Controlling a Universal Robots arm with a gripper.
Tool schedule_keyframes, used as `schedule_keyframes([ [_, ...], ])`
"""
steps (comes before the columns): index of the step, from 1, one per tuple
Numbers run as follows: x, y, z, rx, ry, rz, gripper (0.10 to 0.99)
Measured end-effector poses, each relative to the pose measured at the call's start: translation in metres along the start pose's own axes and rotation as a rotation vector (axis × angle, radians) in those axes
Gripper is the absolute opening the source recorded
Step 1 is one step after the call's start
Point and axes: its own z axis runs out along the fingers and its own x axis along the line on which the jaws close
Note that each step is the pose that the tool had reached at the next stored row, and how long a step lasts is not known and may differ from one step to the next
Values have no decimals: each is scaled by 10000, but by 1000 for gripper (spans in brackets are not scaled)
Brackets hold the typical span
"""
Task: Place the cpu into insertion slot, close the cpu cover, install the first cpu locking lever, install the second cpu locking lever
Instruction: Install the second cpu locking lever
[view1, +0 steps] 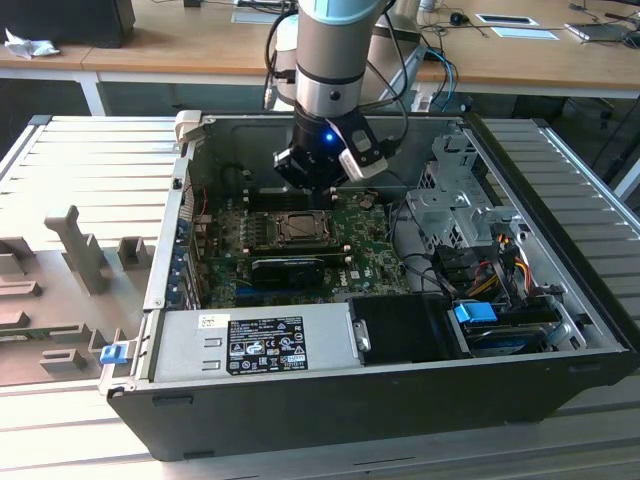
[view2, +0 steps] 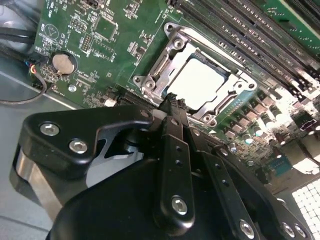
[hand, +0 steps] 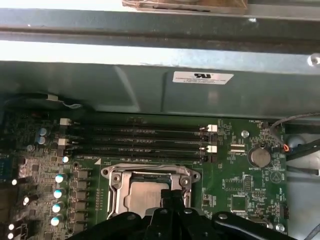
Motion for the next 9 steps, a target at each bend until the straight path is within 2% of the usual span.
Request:
schedule_keyframes([
  [3, 2, -34, -5, 2, 1, 2, 106],
  [5, 4, -88, -14, 1, 1, 0, 106],
  [7, 4, -89, -81, 2, 0, 2, 106],
  [9, 4, -98, -86, 0, 0, 0, 106],
])
